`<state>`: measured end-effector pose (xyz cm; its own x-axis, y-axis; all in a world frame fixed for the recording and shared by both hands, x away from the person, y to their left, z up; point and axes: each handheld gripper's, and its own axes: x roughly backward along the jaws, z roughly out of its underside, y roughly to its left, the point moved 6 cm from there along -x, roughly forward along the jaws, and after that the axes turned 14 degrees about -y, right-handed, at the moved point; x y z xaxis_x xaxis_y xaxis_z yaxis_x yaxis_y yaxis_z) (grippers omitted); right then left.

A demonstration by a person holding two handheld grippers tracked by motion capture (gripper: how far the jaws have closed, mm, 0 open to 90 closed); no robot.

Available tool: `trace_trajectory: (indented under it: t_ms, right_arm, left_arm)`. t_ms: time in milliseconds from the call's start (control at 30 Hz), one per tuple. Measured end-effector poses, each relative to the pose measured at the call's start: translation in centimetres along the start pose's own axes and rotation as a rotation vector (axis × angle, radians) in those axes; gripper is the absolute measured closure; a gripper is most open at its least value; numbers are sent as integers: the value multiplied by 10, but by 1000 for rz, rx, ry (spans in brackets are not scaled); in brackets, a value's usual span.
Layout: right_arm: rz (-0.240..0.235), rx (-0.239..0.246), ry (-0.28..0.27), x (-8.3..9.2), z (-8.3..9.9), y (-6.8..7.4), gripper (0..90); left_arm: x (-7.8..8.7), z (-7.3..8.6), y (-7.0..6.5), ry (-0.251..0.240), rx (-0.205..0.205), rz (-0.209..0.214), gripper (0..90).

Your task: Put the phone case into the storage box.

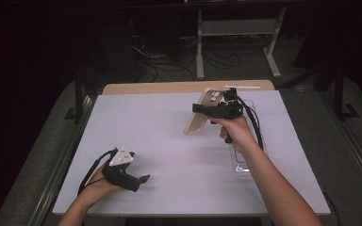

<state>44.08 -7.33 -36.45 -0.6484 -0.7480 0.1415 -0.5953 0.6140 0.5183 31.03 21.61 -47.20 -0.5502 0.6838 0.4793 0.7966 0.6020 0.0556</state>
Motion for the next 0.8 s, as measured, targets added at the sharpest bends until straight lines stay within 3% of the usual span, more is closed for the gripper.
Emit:
trace_trajectory:
  t_ms: [800]
  right_arm:
    - [93, -1, -51, 18, -37, -27, 105]
  left_arm:
    - [0, 0, 0, -1, 5, 4, 0]
